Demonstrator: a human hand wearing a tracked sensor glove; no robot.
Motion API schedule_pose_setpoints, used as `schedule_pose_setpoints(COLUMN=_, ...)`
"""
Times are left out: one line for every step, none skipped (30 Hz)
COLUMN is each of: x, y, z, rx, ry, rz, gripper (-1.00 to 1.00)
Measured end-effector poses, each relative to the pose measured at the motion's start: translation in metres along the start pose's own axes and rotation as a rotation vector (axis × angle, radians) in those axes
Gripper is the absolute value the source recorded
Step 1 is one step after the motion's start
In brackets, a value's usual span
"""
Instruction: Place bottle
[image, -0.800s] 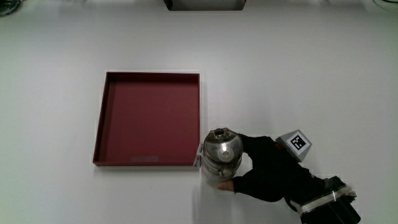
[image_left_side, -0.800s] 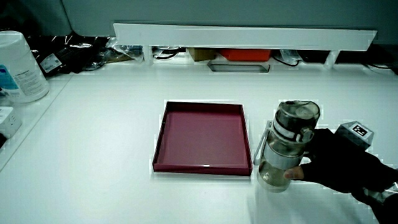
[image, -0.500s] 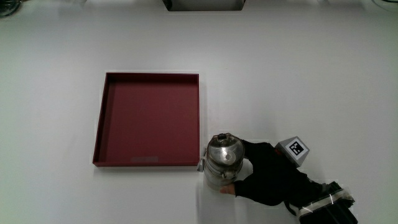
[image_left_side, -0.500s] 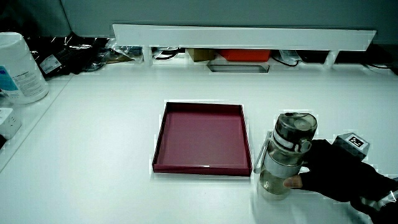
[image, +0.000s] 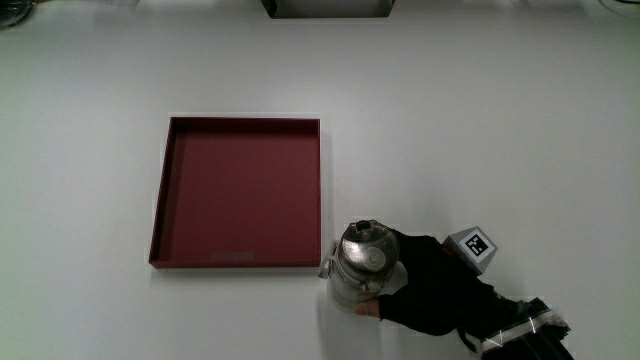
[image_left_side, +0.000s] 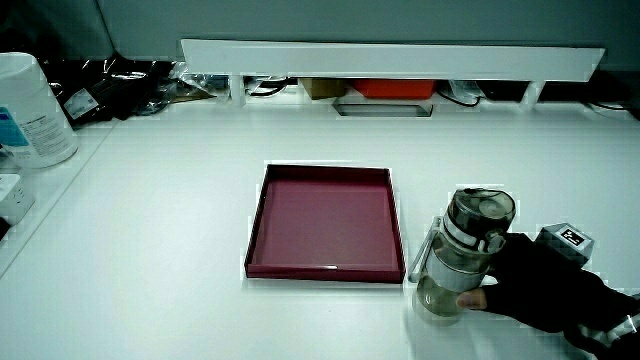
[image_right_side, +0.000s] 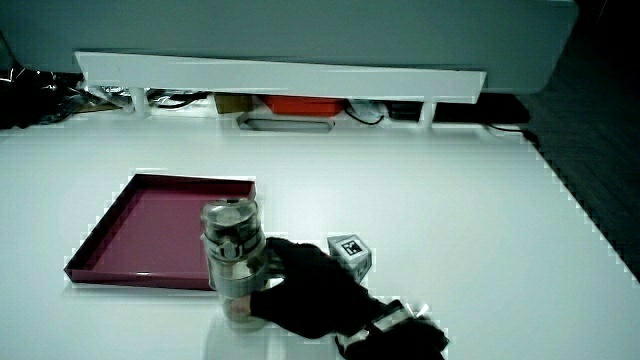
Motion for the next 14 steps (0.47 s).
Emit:
schedule_pose_setpoints(x=0.001, y=0.000, z=0.000, rx=-0.002, ry=-0.002, rz=-0.009, gripper=0.00)
schedule_pose_setpoints(x=0.001, y=0.000, z=0.000, rx=-0.003, ry=0.004, rz=-0.005, gripper=0.00)
schedule_pose_setpoints(x=0.001, y=0.000, z=-0.001, rx=-0.003, ry=-0.006, rz=-0.004, gripper=0.00)
schedule_pose_setpoints(x=0.001, y=-0.001, z=-0.001, rx=-0.004, ry=0.006, rz=-0.011, gripper=0.00)
schedule_pose_setpoints(x=0.000, y=-0.001, z=-0.001, rx=-0.007, ry=0.007, rz=-0.013, gripper=0.00)
schedule_pose_setpoints(x=0.001, y=-0.001, z=-0.001, rx=-0.010, ry=0.002, rz=-0.011, gripper=0.00)
schedule_pose_setpoints(x=0.002, y=-0.002, z=-0.001, rx=-0.011, ry=0.020, rz=-0.010, gripper=-0.07)
schedule_pose_setpoints(x=0.001, y=-0.002, z=-0.001, rx=-0.013, ry=0.021, rz=-0.015, gripper=-0.14)
schedule_pose_setpoints(x=-0.002, y=-0.003, z=-0.001, rx=-0.014, ry=0.027, rz=-0.014, gripper=-0.21)
schedule_pose_setpoints(x=-0.003, y=-0.004, z=0.000, rx=-0.015, ry=0.027, rz=-0.014, gripper=-0.29)
schedule_pose_setpoints(x=-0.004, y=-0.005, z=0.002, rx=-0.012, ry=0.034, rz=-0.014, gripper=-0.36)
schedule_pose_setpoints(x=-0.004, y=-0.006, z=0.004, rx=-0.011, ry=0.024, rz=-0.014, gripper=-0.43)
schedule_pose_setpoints(x=-0.006, y=-0.007, z=0.007, rx=-0.020, ry=0.006, rz=-0.027, gripper=-0.50)
schedule_pose_setpoints(x=-0.010, y=-0.007, z=0.009, rx=-0.034, ry=0.009, rz=-0.043, gripper=-0.57)
